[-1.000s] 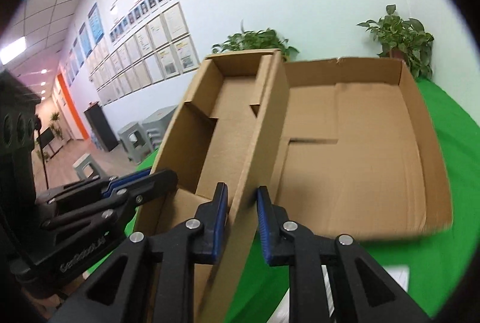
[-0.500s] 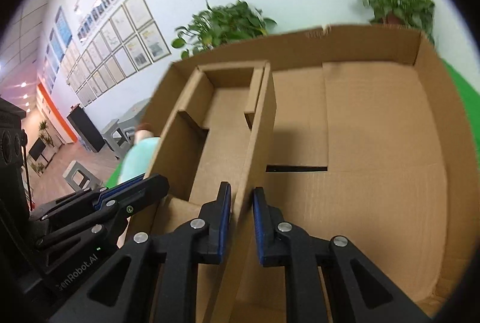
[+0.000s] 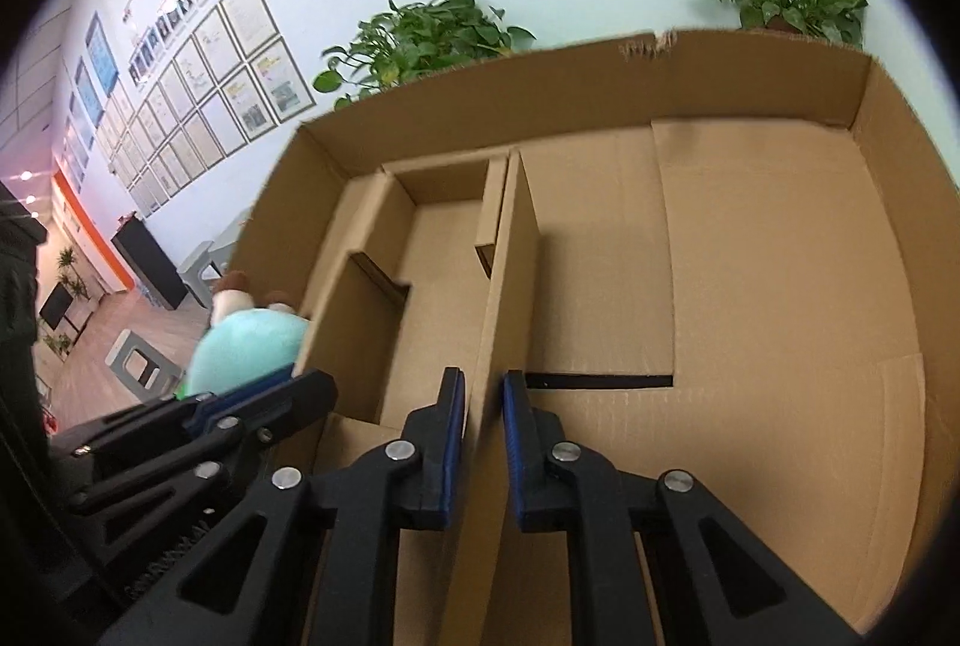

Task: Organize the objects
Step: 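Lower the cardboard insert into the large box beside the pig and release, then grasp the white-and-green medicine box with the left gripper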

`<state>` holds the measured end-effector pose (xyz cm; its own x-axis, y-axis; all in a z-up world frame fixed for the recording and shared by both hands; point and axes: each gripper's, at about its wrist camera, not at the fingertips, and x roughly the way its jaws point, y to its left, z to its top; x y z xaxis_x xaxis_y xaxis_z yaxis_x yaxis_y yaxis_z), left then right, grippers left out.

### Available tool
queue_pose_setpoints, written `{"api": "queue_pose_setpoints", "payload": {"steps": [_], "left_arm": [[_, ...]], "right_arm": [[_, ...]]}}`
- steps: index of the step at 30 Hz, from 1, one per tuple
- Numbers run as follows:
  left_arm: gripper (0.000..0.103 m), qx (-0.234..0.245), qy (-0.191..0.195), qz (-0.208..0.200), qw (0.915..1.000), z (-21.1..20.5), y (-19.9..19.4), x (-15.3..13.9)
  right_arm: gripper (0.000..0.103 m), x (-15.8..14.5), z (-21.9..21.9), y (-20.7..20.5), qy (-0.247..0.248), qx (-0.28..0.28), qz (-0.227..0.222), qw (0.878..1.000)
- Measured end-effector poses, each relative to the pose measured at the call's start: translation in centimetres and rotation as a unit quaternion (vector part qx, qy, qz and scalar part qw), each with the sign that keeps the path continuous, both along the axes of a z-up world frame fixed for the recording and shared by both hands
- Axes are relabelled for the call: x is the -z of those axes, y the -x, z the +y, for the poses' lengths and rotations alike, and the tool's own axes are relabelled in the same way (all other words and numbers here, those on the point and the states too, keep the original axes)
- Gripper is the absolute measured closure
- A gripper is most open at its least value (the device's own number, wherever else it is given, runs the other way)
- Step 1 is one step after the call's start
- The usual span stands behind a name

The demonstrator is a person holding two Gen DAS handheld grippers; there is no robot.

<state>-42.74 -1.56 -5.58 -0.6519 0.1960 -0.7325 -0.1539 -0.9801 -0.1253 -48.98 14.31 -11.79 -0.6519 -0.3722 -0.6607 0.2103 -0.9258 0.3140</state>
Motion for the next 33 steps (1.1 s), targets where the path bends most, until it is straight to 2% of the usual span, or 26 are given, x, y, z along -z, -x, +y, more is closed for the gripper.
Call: {"api": "queue_pose_setpoints", "payload": {"steps": [3,8,10,11,12,13,14,15,17,18,22,26,28,33], "left_arm": [[0.097,0.004,0.002,-0.007,1.0000,-0.1,-0.1,0.5],[0.095,0.001,0.004,-0.001,1.0000,-0.5,-1.8,0.5],[0.094,-0.004,0.000,0.002,1.0000,-1.1,-3.2,0.0],[0.089,-0.006,0.003,0.010,0.9999,-1.5,-4.2,-0.3],[0.076,-0.006,0.009,0.028,0.9995,-1.9,-5.6,-0.9],[0.067,-0.008,0.015,0.045,0.9989,-2.2,-6.8,-1.4],[0.045,-0.012,0.021,0.063,0.9977,-2.5,-8.1,-2.0],[0.031,-0.017,0.024,0.089,0.9956,-2.9,-9.9,-2.8],[0.021,-0.018,0.016,0.129,0.9914,-3.5,-12.7,-4.0],[0.016,-0.018,0.012,0.145,0.9892,-3.7,-14.3,-4.7],[0.012,-0.020,0.019,0.170,0.9850,-3.3,-18.3,-5.5],[0.012,-0.018,0.017,0.165,0.9860,-2.4,-20.4,-4.5],[0.012,-0.010,0.006,0.151,0.9884,-1.6,-21.2,-3.3],[0.012,0.030,-0.019,0.099,0.9945,0.4,-22.4,0.1]], "right_arm": [[0.094,1.0,0.1,-0.5,0.011,0.006,-0.012,1.000],[0.092,0.7,0.1,-1.2,-0.003,-0.002,-0.019,1.000],[0.083,0.3,0.5,-2.0,-0.005,0.000,-0.021,1.000],[0.063,-0.1,0.8,-2.7,-0.009,0.002,-0.014,1.000],[0.033,-0.7,1.3,-3.8,-0.006,0.004,0.002,1.000],[0.020,-1.2,1.8,-5.0,0.000,0.005,0.018,1.000],[0.013,-1.6,2.3,-6.2,0.005,0.006,0.030,1.000],[0.012,-2.1,2.8,-7.5,0.004,0.004,0.036,0.999],[0.008,-2.8,3.6,-9.9,-0.001,0.000,0.043,0.999],[0.001,-3.2,4.2,-11.4,-0.003,0.002,0.054,0.999],[0.000,-4.0,5.7,-16.6,-0.011,0.021,0.087,0.996],[0.000,-2.7,6.3,-20.7,-0.016,0.024,0.080,0.996],[0.000,-1.5,6.4,-22.8,-0.009,0.023,0.067,0.997],[0.000,1.6,4.6,-26.4,-0.034,-0.008,0.030,0.999]]}}
